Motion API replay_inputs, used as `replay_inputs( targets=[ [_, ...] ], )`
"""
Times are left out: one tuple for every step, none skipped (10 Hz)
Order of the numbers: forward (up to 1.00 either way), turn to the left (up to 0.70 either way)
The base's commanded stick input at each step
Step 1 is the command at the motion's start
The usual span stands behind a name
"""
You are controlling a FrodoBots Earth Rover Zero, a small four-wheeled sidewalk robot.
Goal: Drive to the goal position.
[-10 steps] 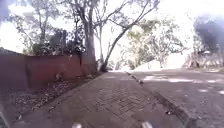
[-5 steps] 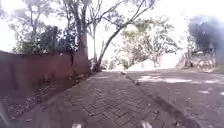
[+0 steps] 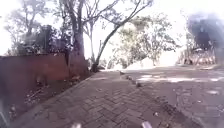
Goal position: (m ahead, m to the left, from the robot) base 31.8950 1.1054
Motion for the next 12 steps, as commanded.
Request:
replay_inputs(
  targets=[
    [0.70, 0.00],
    [0.70, 0.00],
    [0.70, 0.00],
    [0.70, 0.00],
    [0.70, 0.00],
    [0.70, 0.00],
    [0.70, 0.00],
    [0.70, 0.00],
    [0.70, 0.00],
    [0.70, 0.00],
    [0.70, 0.00],
    [0.70, 0.00]
  ],
)
